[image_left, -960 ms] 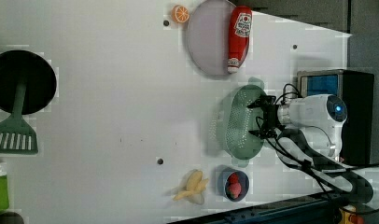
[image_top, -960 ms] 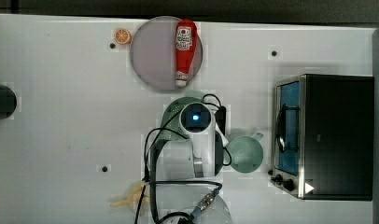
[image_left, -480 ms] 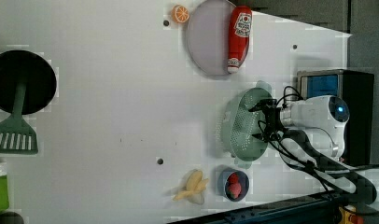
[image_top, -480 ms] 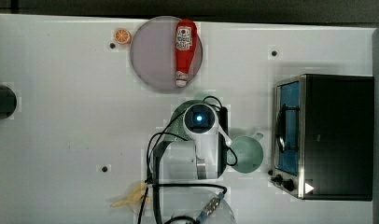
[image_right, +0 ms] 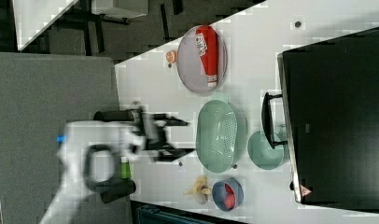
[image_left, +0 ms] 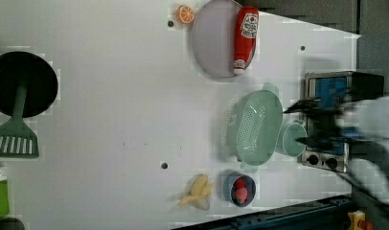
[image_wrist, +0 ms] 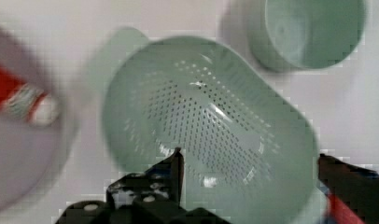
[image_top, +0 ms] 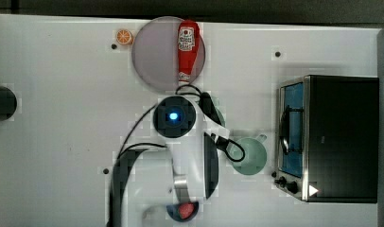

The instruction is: Drag strainer left to right.

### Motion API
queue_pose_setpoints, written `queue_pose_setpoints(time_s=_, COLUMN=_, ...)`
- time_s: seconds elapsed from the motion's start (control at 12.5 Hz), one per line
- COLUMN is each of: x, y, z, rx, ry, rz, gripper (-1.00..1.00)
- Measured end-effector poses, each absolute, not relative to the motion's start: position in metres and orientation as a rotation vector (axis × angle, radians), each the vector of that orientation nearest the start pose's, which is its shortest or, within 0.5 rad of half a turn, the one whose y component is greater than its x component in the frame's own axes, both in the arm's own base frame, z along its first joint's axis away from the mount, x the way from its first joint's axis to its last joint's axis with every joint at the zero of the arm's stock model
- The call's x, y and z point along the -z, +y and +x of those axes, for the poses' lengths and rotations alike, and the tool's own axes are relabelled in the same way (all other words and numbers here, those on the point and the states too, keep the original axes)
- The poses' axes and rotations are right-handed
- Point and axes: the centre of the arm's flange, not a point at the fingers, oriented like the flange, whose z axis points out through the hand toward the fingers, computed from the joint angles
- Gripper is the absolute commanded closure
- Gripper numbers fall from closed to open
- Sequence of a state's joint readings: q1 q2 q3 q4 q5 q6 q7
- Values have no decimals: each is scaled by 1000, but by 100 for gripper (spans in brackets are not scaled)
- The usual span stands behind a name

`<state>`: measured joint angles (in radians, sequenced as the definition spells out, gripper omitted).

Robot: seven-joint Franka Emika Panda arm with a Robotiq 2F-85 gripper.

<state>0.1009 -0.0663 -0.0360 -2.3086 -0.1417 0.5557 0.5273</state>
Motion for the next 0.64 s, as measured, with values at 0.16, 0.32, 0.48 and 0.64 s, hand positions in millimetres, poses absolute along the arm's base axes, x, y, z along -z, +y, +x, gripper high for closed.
queue_pose_setpoints(time_s=0.16, x=-477, y=31, z=484, rx=32, ry=1678, rz=-2682, gripper=-100)
queue_pose_setpoints(time_s=0.32, x=-582, y=21, z=467, rx=95, ry=1500, rz=-2700, gripper=-100)
queue_pose_setpoints(time_s=0.48, x=-654, y=5, z=446, rx=208, ry=1344, rz=-2742, gripper=-100)
queue_pose_setpoints(time_s=0.64, x=-684, y=-11, z=440, rx=278, ry=1263, rz=-2773, gripper=-100)
